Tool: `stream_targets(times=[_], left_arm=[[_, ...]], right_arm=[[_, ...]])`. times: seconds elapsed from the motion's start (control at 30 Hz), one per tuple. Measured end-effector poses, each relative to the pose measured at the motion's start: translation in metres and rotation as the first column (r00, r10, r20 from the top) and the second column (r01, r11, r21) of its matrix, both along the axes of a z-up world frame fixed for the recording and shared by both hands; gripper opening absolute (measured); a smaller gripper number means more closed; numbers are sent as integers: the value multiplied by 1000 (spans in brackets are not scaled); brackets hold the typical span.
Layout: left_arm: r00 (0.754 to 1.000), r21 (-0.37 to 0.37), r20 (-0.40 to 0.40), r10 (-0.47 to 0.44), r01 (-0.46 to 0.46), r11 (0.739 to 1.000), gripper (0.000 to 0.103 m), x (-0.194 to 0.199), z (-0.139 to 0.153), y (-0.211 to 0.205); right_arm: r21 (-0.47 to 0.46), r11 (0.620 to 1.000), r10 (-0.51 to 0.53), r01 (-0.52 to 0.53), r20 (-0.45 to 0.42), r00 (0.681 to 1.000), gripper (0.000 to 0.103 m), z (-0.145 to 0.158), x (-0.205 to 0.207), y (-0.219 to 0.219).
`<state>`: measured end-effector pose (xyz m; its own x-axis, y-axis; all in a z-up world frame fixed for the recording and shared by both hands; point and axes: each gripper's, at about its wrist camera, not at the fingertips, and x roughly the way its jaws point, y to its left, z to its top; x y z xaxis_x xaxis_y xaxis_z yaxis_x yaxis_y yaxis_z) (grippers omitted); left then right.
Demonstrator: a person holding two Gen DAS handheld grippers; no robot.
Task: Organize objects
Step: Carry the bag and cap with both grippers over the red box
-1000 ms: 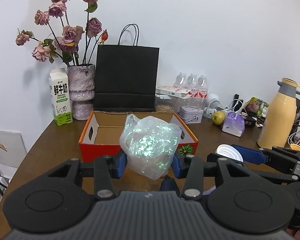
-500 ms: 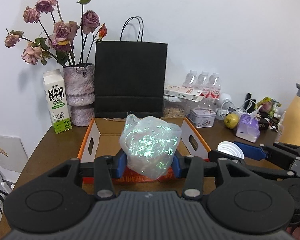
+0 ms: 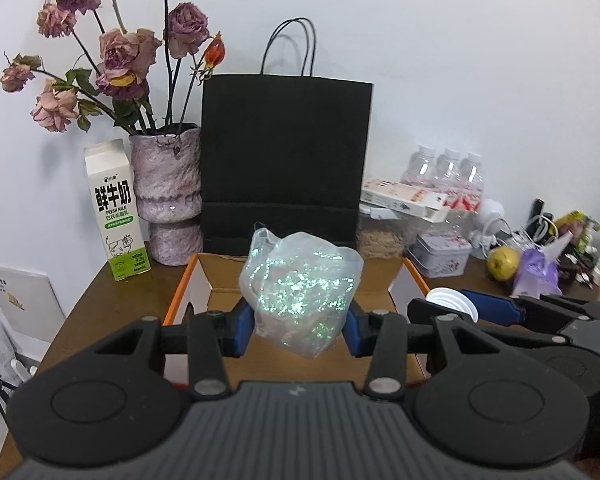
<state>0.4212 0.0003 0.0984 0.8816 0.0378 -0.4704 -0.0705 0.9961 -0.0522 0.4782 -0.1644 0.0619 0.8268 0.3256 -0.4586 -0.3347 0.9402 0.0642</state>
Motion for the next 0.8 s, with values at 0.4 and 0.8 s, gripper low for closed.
stream_targets(times=[0.4, 0.8], left_arm=[[998, -17, -30, 60, -61, 998, 44, 62, -1, 7], [990, 23, -120, 77, -75, 997, 44, 113, -30, 10]], right_arm=[[-8, 1000, -28, 28, -48, 998, 39, -4, 59, 10], [-55, 997, -51, 44, -136, 989, 39, -39, 110, 18]])
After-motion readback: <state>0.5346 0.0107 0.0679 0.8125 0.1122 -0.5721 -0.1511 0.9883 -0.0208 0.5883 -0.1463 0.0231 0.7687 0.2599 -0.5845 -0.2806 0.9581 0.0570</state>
